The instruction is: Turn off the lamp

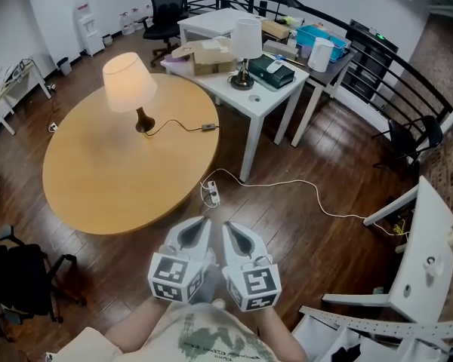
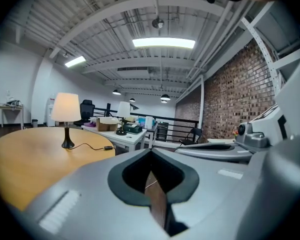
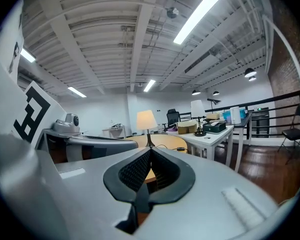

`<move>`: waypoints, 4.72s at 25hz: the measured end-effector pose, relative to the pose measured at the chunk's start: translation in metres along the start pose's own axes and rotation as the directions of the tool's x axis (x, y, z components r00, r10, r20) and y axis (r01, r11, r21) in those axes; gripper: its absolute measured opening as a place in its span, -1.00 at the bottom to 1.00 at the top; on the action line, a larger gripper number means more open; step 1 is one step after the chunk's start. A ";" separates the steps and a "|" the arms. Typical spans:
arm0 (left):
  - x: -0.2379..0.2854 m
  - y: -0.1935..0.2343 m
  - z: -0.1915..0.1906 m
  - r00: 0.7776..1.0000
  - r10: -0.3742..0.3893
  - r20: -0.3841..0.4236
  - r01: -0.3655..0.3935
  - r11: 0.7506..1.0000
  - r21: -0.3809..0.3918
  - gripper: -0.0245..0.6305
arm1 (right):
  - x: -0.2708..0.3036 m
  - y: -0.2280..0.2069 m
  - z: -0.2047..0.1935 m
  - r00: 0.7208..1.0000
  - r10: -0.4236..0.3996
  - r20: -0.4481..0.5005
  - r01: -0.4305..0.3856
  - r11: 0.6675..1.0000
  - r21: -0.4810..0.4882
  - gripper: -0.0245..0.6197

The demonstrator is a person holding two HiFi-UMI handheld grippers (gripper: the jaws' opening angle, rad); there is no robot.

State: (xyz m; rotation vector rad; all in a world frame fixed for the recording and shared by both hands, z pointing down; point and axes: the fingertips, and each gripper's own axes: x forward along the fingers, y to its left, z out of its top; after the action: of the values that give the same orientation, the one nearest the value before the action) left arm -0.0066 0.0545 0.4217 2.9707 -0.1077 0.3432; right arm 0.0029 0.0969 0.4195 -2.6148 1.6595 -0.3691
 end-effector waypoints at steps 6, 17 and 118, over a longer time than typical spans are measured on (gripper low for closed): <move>0.052 0.024 0.004 1.000 0.012 0.006 -0.012 0.998 -0.054 -0.93 | 0.043 -0.032 0.008 1.000 0.009 -0.020 -0.010 0.999 -0.031 -0.92; 0.157 0.085 0.033 0.999 0.022 -0.025 -0.024 0.995 -0.093 -0.93 | 0.157 -0.088 0.041 0.998 0.035 -0.048 -0.036 0.999 -0.021 -0.92; 0.426 0.312 -0.106 0.762 0.498 -0.415 -0.629 0.721 -0.291 -0.55 | 0.473 -0.250 -0.001 0.717 0.600 -0.356 -0.642 0.767 0.000 -0.92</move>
State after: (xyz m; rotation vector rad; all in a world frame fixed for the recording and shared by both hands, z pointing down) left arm 0.3565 -0.2598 0.6663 2.3460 -0.9556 0.7464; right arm 0.4171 -0.2177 0.5446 -1.9270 2.6138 -0.7184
